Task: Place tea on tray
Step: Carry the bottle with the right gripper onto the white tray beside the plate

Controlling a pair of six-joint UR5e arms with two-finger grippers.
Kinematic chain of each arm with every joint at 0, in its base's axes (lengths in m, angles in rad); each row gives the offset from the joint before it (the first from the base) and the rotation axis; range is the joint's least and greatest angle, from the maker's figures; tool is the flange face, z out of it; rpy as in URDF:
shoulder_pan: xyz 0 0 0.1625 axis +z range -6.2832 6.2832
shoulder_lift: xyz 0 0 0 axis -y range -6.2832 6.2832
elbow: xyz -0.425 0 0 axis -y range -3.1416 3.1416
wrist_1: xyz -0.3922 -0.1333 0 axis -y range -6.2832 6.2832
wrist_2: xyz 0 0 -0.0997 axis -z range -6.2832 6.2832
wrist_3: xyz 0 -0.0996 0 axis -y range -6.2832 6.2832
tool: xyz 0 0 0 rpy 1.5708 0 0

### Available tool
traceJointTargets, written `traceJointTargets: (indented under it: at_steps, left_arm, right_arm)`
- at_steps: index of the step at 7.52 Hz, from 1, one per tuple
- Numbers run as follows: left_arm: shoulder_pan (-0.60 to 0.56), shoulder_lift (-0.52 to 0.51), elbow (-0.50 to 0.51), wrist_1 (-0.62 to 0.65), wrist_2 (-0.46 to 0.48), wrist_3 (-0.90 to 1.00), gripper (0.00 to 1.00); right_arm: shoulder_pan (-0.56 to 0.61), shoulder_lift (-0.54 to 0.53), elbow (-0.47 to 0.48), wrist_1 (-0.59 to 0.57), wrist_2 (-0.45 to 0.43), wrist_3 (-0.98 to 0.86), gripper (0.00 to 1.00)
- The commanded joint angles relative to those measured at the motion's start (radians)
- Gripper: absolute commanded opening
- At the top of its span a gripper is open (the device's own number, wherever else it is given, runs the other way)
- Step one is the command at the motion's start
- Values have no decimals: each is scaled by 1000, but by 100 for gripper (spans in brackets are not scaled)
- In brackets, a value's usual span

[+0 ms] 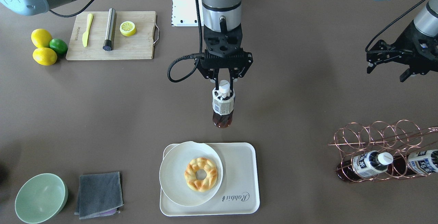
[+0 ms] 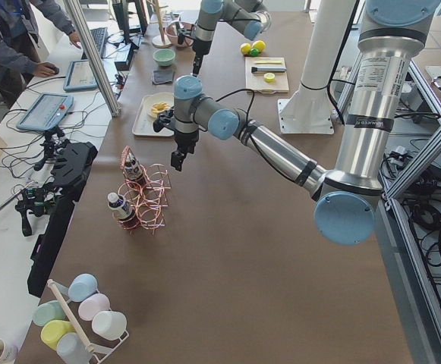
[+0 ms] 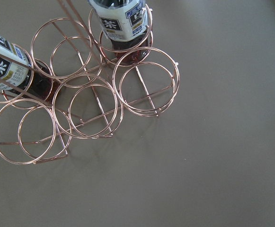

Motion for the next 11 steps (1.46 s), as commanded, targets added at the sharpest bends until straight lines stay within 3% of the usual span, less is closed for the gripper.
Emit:
traceJointTargets:
  at_steps: [1, 3, 4, 5, 6, 7, 9, 10, 11]
  left_arm:
    - [-34, 47, 5, -4, -2, 54, 97]
    - [-38, 47, 15, -4, 0, 61, 97]
    - [-40, 47, 12, -4, -2, 58, 97]
    - [-40, 47, 18, -4, 0, 58, 97]
    - [-40, 46, 16, -4, 0, 54, 97]
    - [-38, 44, 7, -4, -2, 42, 97]
    - [-43, 44, -20, -1, -2, 17, 97]
    - [-64, 49, -39, 7, -2, 14, 97]
    - [-115, 87, -63, 10, -15, 18, 97]
  right_arm:
    - [85, 186, -445, 227, 64, -15, 0]
    - [108, 223, -638, 405, 64, -15, 0]
    - [114, 275, -727, 424, 69, -19, 0]
    - [121, 277, -734, 425, 90, -20, 0]
    - [140, 277, -736, 425, 130, -24, 23]
    - [144, 277, -734, 424, 138, -30, 99]
    - [171, 274, -669, 390, 194, -41, 100]
    - [212, 236, -551, 282, 255, -46, 100]
    - [264, 111, -371, 221, 341, -85, 100]
